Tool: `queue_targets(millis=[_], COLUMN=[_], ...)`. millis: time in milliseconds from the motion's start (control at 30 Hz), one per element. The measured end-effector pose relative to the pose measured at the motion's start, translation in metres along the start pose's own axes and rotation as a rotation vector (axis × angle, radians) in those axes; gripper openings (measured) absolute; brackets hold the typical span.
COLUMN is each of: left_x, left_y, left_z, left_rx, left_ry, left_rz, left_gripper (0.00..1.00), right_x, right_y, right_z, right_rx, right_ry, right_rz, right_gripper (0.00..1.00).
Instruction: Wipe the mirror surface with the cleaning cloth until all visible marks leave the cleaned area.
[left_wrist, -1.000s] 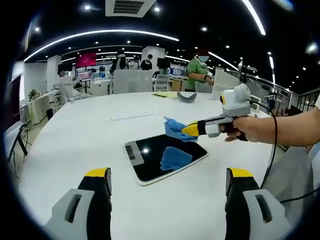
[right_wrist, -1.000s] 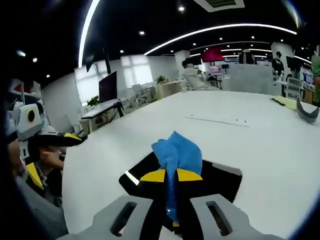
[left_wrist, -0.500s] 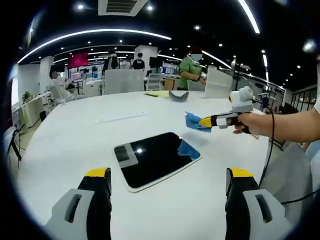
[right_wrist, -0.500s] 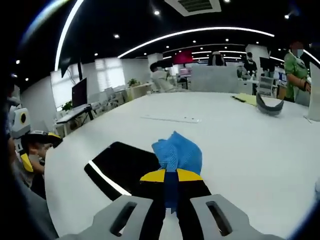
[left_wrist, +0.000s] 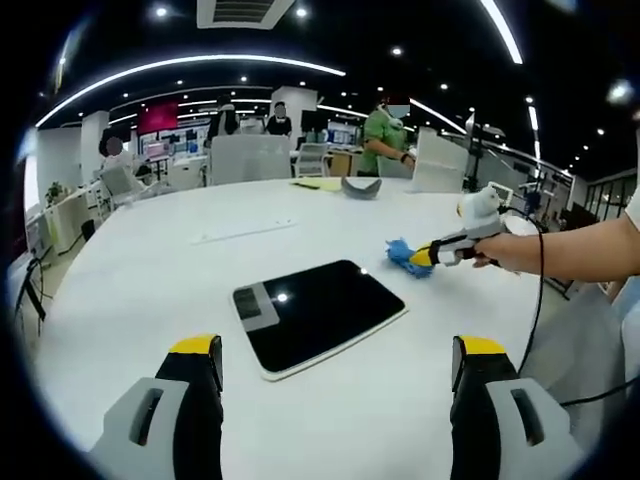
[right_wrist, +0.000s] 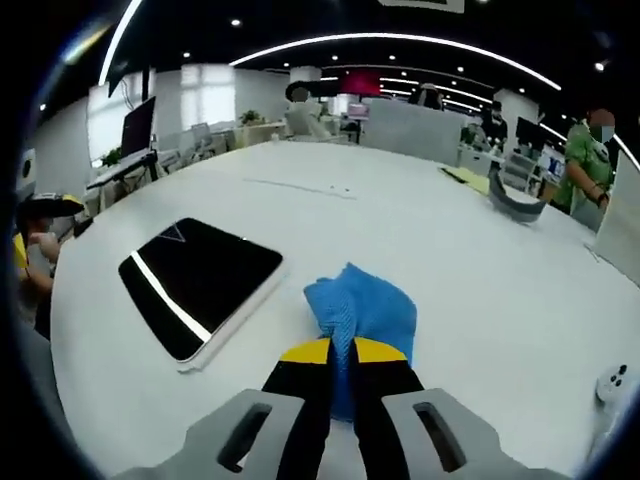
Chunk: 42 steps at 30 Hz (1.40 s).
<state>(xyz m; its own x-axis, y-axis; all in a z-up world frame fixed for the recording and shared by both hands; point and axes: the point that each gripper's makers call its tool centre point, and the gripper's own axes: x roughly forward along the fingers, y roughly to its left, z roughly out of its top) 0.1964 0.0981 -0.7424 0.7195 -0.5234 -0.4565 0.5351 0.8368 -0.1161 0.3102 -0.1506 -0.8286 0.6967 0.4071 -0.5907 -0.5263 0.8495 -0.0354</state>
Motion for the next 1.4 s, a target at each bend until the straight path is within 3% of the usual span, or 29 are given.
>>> queue_targets(millis=[100, 233, 400, 633, 767, 900, 933, 1033, 1167, 1400], left_x=[0.000, 0.000, 0.001, -0.001, -0.001, -0.001, -0.001, 0.000, 0.005, 0.005], left_y=[0.000, 0.000, 0.001, 0.008, 0.012, 0.019, 0.021, 0.027, 0.027, 0.027], left_z=[0.000, -0.002, -0.004, -0.008, -0.007, -0.008, -0.009, -0.011, -0.017, -0.014], left_rx=[0.002, 0.000, -0.002, -0.010, -0.013, -0.018, -0.020, -0.025, -0.034, -0.041], left_ry=[0.004, 0.012, 0.016, 0.017, -0.002, -0.021, -0.026, -0.045, -0.052, -0.069], left_rz=[0.001, 0.002, 0.006, 0.031, 0.050, 0.080, 0.090, 0.120, 0.137, 0.139], left_gripper=[0.96, 0.96, 0.96, 0.96, 0.97, 0.97, 0.97, 0.98, 0.99, 0.99], right_x=[-0.003, -0.006, 0.003, 0.006, -0.003, -0.015, -0.018, -0.019, -0.021, -0.040], right_y=[0.008, 0.003, -0.018, -0.018, -0.019, -0.014, -0.011, -0.010, -0.013, -0.008], right_z=[0.008, 0.020, 0.008, 0.002, 0.015, 0.027, 0.024, 0.020, 0.010, 0.032], right_rx=[0.048, 0.061, 0.071, 0.071, 0.180, 0.225, 0.230, 0.218, 0.194, 0.131], right_ry=[-0.053, -0.082, -0.050, -0.051, -0.148, -0.226, -0.218, -0.232, -0.231, -0.281], right_rz=[0.032, 0.027, -0.032, -0.028, -0.020, 0.017, 0.025, 0.029, 0.025, 0.021], right_gripper=[0.08, 0.13, 0.10, 0.11, 0.22, 0.28, 0.31, 0.44, 0.50, 0.72])
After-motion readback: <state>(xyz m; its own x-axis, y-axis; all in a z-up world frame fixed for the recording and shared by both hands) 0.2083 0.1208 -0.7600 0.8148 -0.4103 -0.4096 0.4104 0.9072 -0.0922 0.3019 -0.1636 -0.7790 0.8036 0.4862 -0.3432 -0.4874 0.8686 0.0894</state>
